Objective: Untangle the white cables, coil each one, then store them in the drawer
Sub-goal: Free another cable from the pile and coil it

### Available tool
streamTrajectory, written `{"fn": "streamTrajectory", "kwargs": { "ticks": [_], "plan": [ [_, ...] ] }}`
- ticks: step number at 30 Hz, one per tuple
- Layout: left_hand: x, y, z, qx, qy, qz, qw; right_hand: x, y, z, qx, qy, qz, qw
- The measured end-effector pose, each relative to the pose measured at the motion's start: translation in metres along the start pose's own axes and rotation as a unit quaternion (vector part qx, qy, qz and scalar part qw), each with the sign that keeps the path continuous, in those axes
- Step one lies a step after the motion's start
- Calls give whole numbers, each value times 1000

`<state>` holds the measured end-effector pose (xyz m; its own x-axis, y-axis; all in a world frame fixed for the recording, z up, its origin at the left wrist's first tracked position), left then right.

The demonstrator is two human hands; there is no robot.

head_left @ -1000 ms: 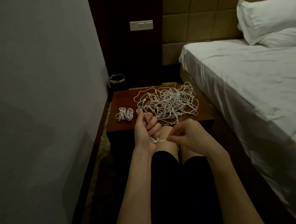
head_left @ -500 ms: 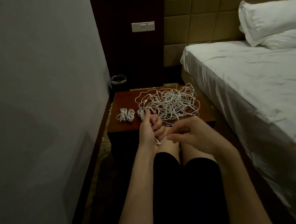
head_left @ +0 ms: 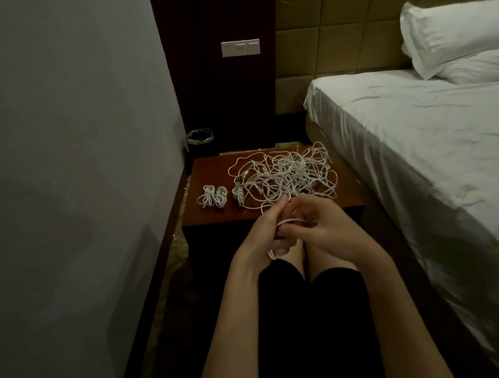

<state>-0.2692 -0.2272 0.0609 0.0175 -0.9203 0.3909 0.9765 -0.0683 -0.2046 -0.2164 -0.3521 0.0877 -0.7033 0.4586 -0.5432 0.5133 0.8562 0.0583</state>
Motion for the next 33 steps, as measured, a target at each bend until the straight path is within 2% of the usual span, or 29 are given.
{"fn": "streamTrajectory", "kwargs": {
  "ticks": [3, 6, 10, 15, 22, 25, 29, 33],
  "plan": [
    [-2, 0, -1, 10, -33, -32, 999, -13, -6, 8, -13, 40, 27, 999],
    [6, -1, -1, 9, 11, -55, 998, -8, -5, 7, -48, 47, 79, 995],
    [15, -5, 0, 12, 14, -92, 996, 3, 4, 3, -39, 13, 149, 988],
    [12, -5, -2, 32, 27, -103, 994, -3, 0, 8, -47, 143, 119, 981],
    [11, -1, -6, 80, 41, -117, 989, -14, -9, 10, -40, 177, 66, 981],
    [1, 1, -5, 113, 0, -81, 990, -21, -13, 11, -25, 171, 65, 983],
    [-4, 7, -6, 131, 44, 26, 990, -16, -8, 8, -17, 89, 138, 986],
    [1, 9, -4, 149, 10, 29, 988, 4, 6, 14, 16, 0, 125, 992]
  ]
}}
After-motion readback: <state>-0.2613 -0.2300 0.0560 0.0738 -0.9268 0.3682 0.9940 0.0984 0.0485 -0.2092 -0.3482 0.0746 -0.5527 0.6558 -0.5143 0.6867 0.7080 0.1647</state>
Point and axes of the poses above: each hand's wrist, its own y-axis towards the middle knuckle, its own x-axis out of the palm, z = x × y, the point moved 1 cm from there along y, towards the middle knuckle, and after that the axes turned 11 degrees about -z, right-handed, at the moved point
